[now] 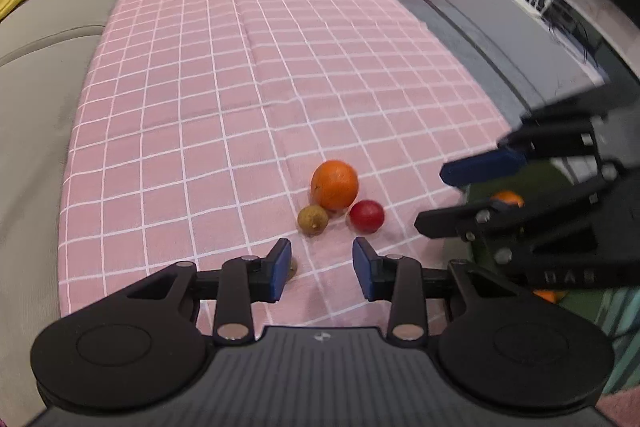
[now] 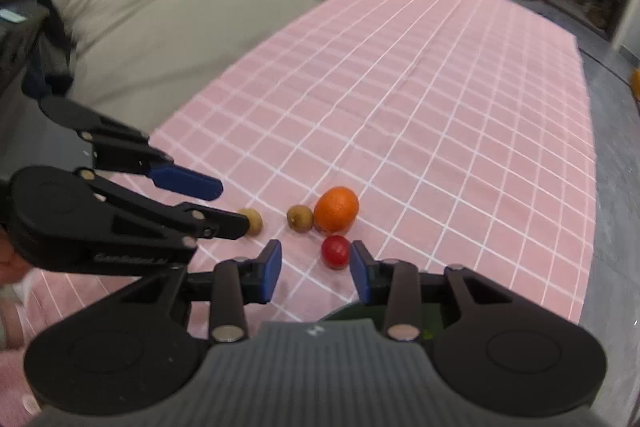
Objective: Organize fruits
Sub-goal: 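Move both tools away from the colander toward the remaining fruit, then grasp a small yellow-brown fruit with the left tool while the right tool grasps an orange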
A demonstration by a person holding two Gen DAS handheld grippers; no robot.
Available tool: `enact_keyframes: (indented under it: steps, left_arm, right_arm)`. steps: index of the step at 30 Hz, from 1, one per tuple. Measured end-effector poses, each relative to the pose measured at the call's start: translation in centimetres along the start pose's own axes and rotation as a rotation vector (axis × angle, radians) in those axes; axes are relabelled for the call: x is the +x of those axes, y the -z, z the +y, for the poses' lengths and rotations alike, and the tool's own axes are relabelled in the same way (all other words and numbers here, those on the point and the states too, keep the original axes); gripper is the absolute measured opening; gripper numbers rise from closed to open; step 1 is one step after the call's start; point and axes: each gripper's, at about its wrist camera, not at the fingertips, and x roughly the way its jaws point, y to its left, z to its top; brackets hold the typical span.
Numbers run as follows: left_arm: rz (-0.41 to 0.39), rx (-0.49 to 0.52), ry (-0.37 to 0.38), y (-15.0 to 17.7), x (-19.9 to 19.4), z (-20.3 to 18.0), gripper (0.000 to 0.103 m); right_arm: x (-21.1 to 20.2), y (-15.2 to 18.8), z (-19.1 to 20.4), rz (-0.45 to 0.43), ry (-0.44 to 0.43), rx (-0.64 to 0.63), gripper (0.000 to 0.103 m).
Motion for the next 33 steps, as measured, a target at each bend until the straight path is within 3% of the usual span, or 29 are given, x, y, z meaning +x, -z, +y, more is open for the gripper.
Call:
enact_keyframes:
  steps: [10, 18, 26, 33]
  left_arm:
    - [0.082, 0.039, -0.012, -0.6, 3.6, 1.6, 0.042]
    - [0.189, -0.044, 0.028, -0.4, 5.7, 3.8, 0.042]
    - [0.22, -0.079, 0.045, -0.5, 6.8, 4.2, 0.042]
    - [0.218, -0.106, 0.048, -0.5, 7.1, 4.5, 0.035]
  right_arm:
    - [5.6, -2.8, -1.8, 0.158, -0.035, -0.105, 0.034]
    - [8.7, -3.8, -2.2, 0.174, -0.067, -0.098, 0.035]
    - [10.2, -4.5, -3.0, 0.17, -0.081, -0.072, 0.04]
    - [11.0, -4.7, -3.9, 0.171, -0.068, -0.038, 0.04]
